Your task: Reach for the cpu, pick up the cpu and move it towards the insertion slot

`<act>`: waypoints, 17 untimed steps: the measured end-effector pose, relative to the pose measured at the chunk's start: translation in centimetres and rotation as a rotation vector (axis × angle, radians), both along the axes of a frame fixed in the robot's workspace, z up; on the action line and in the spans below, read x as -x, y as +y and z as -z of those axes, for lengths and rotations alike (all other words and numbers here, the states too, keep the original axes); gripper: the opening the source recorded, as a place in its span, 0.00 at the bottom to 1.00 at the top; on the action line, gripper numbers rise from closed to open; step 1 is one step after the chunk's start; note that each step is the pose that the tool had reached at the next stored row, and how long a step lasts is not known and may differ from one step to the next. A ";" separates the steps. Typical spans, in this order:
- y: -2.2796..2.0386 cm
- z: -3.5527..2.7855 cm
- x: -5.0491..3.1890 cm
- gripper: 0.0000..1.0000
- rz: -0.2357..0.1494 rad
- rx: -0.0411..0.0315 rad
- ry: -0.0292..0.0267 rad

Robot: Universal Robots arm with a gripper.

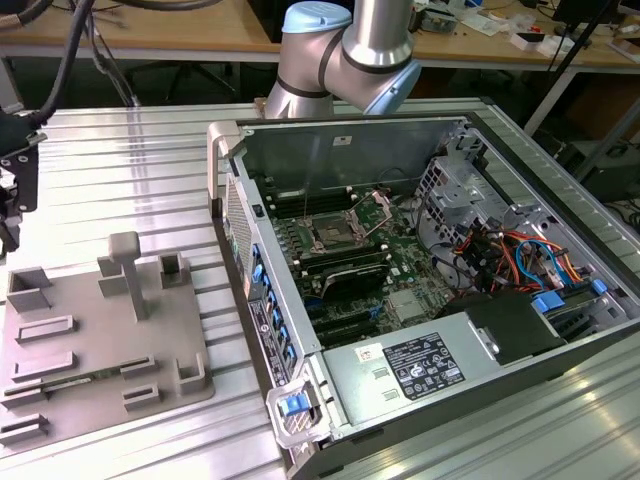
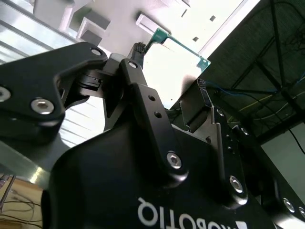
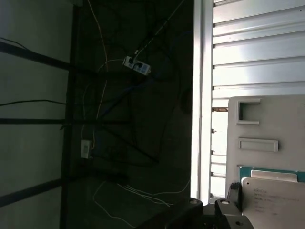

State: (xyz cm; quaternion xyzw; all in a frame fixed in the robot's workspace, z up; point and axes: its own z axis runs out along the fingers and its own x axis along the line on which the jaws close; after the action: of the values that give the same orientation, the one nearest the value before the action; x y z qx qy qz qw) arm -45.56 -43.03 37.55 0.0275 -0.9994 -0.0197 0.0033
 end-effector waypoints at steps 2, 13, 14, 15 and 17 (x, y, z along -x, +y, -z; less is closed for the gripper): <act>0.00 -0.54 0.00 0.55 0.000 -0.0001 -0.0001; 0.00 -3.35 0.00 0.55 0.000 -0.0001 -0.0001; 0.00 -3.60 0.00 0.55 0.000 0.0000 0.0000; 0.00 -3.75 0.00 0.55 0.000 -0.0001 -0.0001; 0.00 -4.07 0.00 0.55 0.000 -0.0001 -0.0001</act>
State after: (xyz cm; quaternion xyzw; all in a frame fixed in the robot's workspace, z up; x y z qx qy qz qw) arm -45.56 -43.03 41.62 0.0275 -0.9994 -0.0198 0.0032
